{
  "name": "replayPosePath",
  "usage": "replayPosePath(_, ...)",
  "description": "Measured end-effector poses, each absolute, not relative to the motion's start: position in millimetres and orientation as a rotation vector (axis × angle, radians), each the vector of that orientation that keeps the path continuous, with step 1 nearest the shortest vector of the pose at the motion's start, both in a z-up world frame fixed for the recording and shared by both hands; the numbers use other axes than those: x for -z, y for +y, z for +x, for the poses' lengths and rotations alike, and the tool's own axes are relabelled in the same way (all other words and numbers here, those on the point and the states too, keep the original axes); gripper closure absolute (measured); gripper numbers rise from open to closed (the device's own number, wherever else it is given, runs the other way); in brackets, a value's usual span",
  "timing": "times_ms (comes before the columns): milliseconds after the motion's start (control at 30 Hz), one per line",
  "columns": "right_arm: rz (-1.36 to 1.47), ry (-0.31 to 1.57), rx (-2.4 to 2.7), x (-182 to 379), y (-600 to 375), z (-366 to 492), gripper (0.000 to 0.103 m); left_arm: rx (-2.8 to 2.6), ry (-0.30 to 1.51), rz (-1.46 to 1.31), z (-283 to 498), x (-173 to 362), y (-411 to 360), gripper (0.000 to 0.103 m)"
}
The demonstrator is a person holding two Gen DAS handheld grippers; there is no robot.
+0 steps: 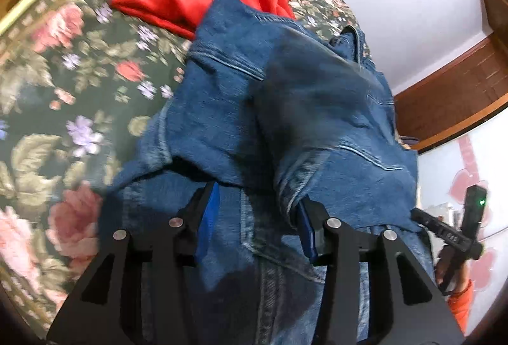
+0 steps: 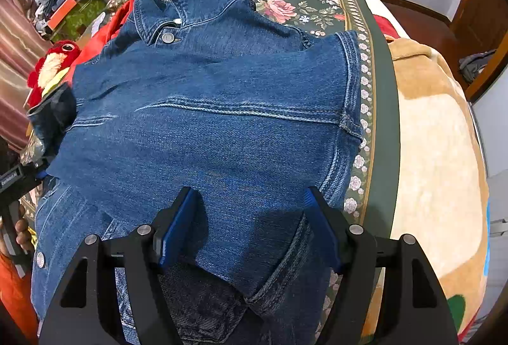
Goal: Fold large clothes
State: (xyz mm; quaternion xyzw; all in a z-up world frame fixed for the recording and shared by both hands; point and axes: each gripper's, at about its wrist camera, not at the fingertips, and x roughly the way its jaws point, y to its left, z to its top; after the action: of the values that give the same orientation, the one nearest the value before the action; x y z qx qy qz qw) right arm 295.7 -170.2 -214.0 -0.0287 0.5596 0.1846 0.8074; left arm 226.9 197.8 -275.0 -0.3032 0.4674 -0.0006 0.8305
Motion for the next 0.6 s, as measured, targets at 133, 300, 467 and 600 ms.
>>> replayPosePath(133,-0.058,1.197,-0.395,214,-171,296,0.036,-0.099,0.987,-0.546,217,265,209,0.053)
replayPosePath(300,-0.056,1.198,-0.393,213,-171,295,0.036,-0.122,1.011,-0.448,215,253,215,0.053)
replayPosePath(467,-0.044,1.199,-0.394,206,-173,296,0.036,-0.182,0.975,-0.281,222,225,216,0.05)
replayPosePath(600,-0.008,1.163,-0.389,193,-183,301,0.036,-0.189,0.959,-0.247,241,212,226,0.047)
